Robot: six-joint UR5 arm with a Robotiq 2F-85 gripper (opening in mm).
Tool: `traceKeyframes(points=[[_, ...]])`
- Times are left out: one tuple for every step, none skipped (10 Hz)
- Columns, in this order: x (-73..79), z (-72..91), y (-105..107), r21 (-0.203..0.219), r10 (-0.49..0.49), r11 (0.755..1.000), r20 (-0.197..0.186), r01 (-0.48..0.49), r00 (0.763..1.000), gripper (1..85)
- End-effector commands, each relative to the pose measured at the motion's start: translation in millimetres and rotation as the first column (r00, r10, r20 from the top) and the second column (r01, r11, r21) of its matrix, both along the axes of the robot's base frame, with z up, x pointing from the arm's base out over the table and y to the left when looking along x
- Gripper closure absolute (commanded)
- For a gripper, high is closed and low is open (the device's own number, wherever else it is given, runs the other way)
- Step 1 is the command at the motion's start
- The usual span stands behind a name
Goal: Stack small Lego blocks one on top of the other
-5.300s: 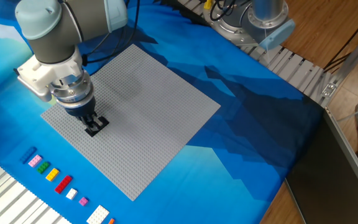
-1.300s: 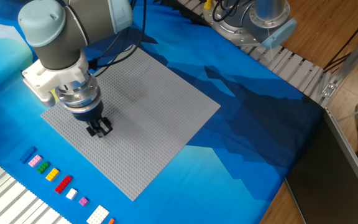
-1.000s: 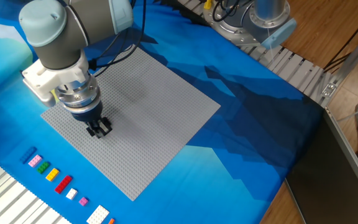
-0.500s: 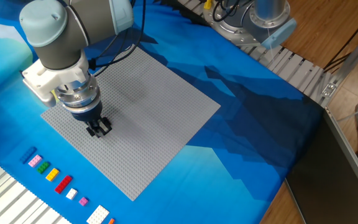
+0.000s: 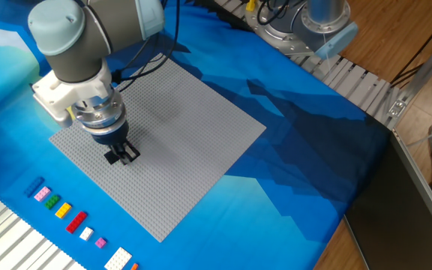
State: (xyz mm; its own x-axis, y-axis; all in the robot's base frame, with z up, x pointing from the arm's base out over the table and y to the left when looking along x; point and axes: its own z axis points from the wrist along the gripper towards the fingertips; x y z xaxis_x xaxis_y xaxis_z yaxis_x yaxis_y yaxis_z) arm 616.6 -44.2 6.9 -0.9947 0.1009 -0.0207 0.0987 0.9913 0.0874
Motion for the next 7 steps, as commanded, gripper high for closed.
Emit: traceKeyframes(points=[[-7.8,0.5,2.9,0.011,-0.009,1.000,0.003,0.009,1.000,84.7],[-10.1,0.0,1.5,0.011,-0.005,1.000,0.003,0.005,1.000,84.7],[-12.1,-0.1,0.6,0.013,-0.002,1.000,0.005,0.002,1.000,84.7],[-14.3,-0.5,-0.1,0.015,0.003,1.000,0.007,-0.003,1.000,84.7],[-15.7,-1.2,-1.4,0.015,0.007,1.000,0.010,-0.007,1.000,84.7],[-15.9,-1.6,-1.9,0.015,0.007,1.000,0.012,-0.007,1.000,84.7],[-16.3,-1.8,-4.4,0.006,0.010,1.000,0.010,-0.010,1.000,84.7]])
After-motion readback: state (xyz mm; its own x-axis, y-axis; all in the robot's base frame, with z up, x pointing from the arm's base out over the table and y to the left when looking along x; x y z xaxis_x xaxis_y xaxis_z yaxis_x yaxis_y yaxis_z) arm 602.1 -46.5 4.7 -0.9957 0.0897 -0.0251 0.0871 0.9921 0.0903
